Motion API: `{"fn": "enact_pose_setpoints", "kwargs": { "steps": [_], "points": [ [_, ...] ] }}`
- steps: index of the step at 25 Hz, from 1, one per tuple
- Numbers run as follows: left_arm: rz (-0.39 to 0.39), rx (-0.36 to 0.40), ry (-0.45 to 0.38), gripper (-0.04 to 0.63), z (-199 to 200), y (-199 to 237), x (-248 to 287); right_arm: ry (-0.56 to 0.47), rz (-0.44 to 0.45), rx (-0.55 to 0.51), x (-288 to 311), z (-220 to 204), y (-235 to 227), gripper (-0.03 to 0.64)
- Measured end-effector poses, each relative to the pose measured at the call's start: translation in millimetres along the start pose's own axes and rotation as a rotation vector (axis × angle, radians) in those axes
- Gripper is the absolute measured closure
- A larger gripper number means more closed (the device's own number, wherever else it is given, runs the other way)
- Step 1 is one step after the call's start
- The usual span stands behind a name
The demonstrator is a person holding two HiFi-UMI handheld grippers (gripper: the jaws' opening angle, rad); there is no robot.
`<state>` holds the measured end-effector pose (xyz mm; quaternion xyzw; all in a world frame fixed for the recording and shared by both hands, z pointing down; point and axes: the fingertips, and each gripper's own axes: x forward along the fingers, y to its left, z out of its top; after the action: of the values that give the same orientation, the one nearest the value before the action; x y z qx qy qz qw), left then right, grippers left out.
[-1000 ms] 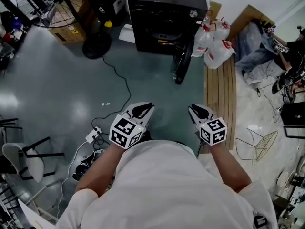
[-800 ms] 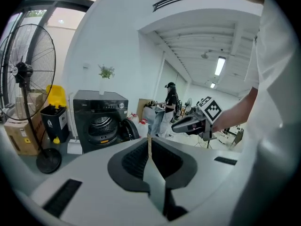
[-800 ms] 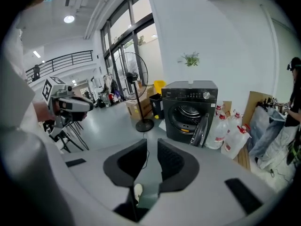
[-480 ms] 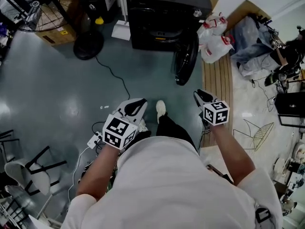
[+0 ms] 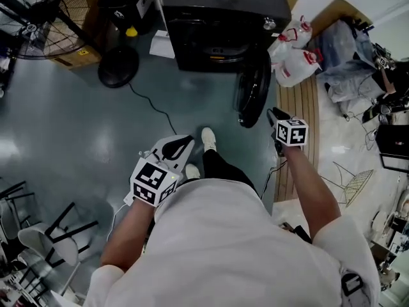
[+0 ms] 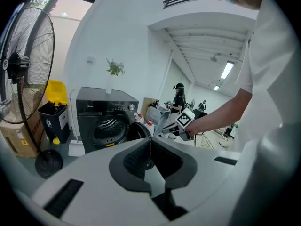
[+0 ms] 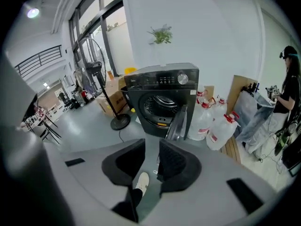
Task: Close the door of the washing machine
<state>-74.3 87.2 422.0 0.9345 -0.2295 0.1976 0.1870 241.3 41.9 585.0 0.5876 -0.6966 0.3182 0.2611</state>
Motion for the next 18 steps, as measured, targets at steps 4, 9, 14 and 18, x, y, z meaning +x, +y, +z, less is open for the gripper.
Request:
{"fn": "enact_pose_setpoints", "kwargs": {
  "steps": [4,9,14,18],
  "points": [
    [-0.005,0.000,0.019,0.574,27.7,26.5,33.2,0.049,-0.007,0.042,41.6,12.0,-38.0,0.506],
    [0.003,-0.005,0.040,0.574,59.1,55.3,69.4,0.078,0.034,0.125,87.9,22.2,-63.3,0.487],
    [0.016,-0.005,0.041,0.574,79.8,73.3,105.8,0.087,0.019,0.192,122.3,31.7,-90.8,0.469],
    [0.002,-0.006,0.046,0.574,92.1,80.7,121.3,0.105,0.023,0.239,136.2,28.0,-95.4,0.459]
  ]
}}
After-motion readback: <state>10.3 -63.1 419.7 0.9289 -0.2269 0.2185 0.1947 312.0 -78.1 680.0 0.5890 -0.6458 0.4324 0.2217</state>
